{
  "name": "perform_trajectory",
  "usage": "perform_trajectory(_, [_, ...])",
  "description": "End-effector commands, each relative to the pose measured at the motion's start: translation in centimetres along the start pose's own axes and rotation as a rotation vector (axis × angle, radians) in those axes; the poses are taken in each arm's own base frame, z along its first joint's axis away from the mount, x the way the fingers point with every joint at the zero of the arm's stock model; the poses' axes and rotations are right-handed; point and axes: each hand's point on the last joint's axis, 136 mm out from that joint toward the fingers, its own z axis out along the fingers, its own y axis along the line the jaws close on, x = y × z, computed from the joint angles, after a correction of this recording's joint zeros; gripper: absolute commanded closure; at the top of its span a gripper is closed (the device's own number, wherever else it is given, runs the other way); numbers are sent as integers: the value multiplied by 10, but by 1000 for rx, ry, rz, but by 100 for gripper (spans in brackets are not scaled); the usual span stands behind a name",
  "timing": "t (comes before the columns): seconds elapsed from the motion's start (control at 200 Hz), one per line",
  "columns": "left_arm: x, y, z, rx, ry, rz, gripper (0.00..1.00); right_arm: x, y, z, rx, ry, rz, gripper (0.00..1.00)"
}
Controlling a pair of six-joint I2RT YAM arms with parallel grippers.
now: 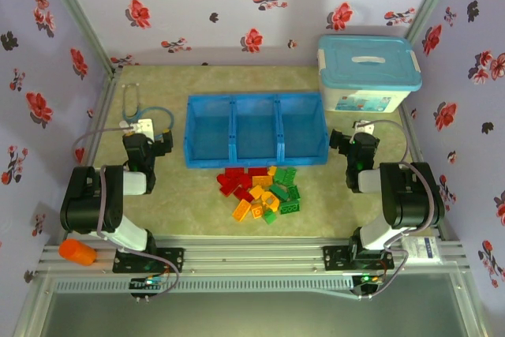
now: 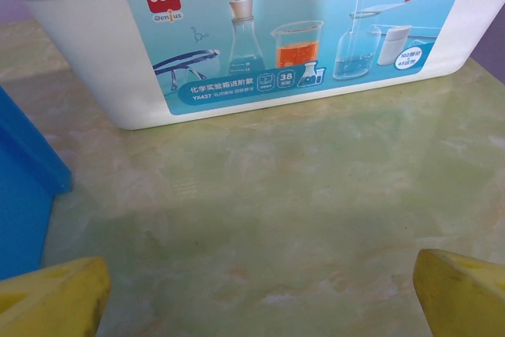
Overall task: Sort the legos into containers by color
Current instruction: Pick up the lego from the middle-left of the table.
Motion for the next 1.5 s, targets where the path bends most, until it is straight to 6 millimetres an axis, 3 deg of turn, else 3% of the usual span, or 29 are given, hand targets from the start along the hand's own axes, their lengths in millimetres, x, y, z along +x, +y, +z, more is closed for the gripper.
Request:
perform_trajectory(0.0, [-4,1,-1,3,-6,-12,0,-9,0,1,-5,-24,-6,1])
perform_trajectory(0.345, [-4,1,-1,-11,-12,-4,0,-10,0,1,-5,-26,-7,1])
perform_trajectory(0.4, [-9,10,-9,-130,-45,13,0,-11,-1,0,7,-31,-7,1])
perform_trajectory(0.525, [-27,13,-32,-217,-149,31,0,-18,0,-5,8,-42,-14,1])
perform_trajectory(0.65, [-56,9,-45,-291,-102,83,0,-44,8,-27,4,-68,-50,1])
perform_trajectory(0.77, [-87,13,-54,-293,-73,-78,0,-87,24,-59,-53,-96,-22,1])
perform_trajectory(0.81, [-93,19,-58,-307,-69,-164,0,-88,7,-67,46,-40,102,1])
perform_trajectory(0.87, [-94,25,-65,-300,-27,-280,0,-54,-43,-88,348,125,304,1])
perform_trajectory(0.905, [-97,15,-67,-224,1,-290,0,-39,-52,-96,393,196,360,1])
perform_trajectory(0.95, [-101,0,-72,-129,36,-278,0,-33,-29,-92,234,276,327,1])
perform_trajectory(1.01, [-102,-12,-84,-81,74,-277,0,-29,-20,-101,201,305,327,1])
perform_trajectory(1.135, [-97,-47,-113,29,137,-207,0,-46,-2,-130,136,245,277,1])
perform_trajectory(1.27, [-71,-75,-137,128,256,-215,3,-51,16,-151,56,295,276,1])
perform_trajectory(1.495, [-28,-123,-172,270,448,-142,10,-22,42,-170,-36,453,239,4])
